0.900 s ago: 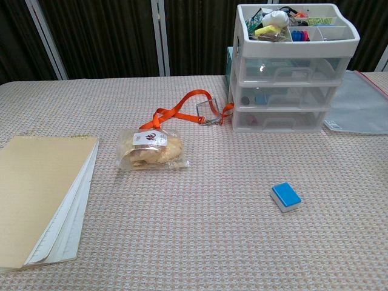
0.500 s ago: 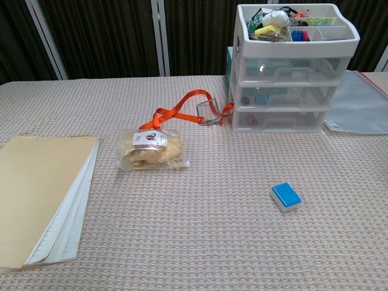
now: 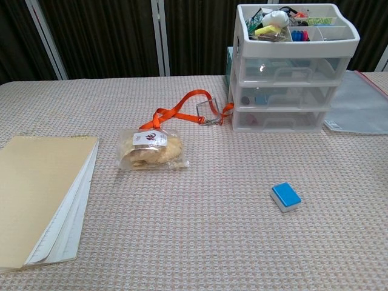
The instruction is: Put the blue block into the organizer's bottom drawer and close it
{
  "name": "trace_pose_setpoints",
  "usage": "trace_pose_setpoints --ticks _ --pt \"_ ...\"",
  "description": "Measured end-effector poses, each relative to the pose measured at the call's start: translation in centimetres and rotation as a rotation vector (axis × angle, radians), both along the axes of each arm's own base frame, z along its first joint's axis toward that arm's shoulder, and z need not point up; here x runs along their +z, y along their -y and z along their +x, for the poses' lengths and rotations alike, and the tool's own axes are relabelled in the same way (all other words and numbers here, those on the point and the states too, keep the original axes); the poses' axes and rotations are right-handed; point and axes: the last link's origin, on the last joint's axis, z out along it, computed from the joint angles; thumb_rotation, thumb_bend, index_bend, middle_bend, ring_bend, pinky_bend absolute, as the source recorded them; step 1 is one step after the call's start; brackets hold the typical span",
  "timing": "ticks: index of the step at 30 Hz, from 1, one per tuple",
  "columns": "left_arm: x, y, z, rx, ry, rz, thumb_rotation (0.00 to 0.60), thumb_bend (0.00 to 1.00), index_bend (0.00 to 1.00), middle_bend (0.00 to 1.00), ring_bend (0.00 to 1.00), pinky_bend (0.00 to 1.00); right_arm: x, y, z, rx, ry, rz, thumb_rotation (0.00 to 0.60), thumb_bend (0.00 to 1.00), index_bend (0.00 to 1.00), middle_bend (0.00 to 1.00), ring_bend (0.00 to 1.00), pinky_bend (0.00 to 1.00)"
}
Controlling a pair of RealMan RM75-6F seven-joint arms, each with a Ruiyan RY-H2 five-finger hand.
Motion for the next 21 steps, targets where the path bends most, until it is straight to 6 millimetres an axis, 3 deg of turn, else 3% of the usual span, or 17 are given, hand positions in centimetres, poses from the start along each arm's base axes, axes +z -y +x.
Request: trace_pose_setpoints --ticks 1,5,8,14,21 --pt "0.0 0.0 0.0 -0.001 0.001 -0.001 0.6 0.13 0.08 0.0 0.0 0.0 0.1 0.1 0.2 0.005 0.012 -0.009 0.6 0.09 0.1 0.42 0.47 0.47" --pt "0.1 0.1 0.1 -0.006 0.004 -0.001 0.6 0.13 0.08 0.0 0.0 0.0 0.1 0.7 1.0 -0.001 0.076 -0.019 0.6 0.13 0.1 0.64 0.68 0.63" --pt "0.0 0.0 0.1 -0.009 0.004 -0.002 0.6 0.13 0.08 0.0 0.0 0.0 -0.1 1.2 1.7 -0.024 0.144 -0.006 0.6 0.25 0.1 0.73 0.77 0.7" --pt "0.1 0.0 0.2 -0.014 0.007 0.006 0.6 0.13 0.08 0.0 0.0 0.0 -1.5 3.0 3.7 -0.094 0.272 0.078 0.6 0.48 0.1 0.77 0.82 0.73" --pt "0.2 -0.1 0.1 -0.018 0.012 0.012 0.6 0.13 0.08 0.0 0.0 0.0 -4.3 5.1 6.5 -0.18 0.405 0.194 0.6 0.53 0.1 0.78 0.83 0.73"
